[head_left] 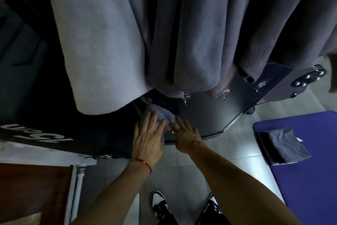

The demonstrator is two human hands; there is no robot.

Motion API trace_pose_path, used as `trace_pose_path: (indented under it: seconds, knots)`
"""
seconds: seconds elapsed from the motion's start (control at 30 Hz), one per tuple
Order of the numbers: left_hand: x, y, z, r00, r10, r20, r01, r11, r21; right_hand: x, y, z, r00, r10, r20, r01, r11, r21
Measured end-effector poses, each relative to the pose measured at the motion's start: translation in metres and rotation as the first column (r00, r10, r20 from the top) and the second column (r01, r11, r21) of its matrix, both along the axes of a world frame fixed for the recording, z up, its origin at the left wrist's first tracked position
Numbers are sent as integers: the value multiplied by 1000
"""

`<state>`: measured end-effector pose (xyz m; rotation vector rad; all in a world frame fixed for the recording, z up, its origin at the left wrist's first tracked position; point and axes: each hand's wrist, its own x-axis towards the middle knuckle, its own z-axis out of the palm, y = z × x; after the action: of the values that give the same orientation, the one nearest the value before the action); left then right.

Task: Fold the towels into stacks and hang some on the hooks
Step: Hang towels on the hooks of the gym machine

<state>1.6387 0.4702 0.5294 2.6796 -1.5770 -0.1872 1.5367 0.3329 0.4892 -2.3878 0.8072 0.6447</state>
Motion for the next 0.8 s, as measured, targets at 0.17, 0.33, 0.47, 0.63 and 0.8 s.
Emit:
trace_pose_path:
  seconds: [0.17, 0.33, 0.47, 0.63, 0.8]
  knots:
    - [14, 5, -8, 990, -89, 109, 83, 995, 61, -16, -20, -36, 985, -77, -156, 82, 996, 26]
    - [-21, -4, 3, 998, -49, 42, 48, 999, 11, -64, -19, -15, 984, -175, -24, 177, 978, 109]
    - [-86, -28, 9, 963, -58, -262, 50, 998, -35, -131, -24, 10, 963, -270, 5, 270, 962, 48]
    - [-170, -87, 11, 852, -122, -509, 115, 992, -46, -241, -67, 10, 931, -365, 2, 365, 930, -44]
    - [-262, -161, -13, 798, -36, -601, 22, 999, -31, -366, -144, -45, 908, -417, -27, 417, 909, -28]
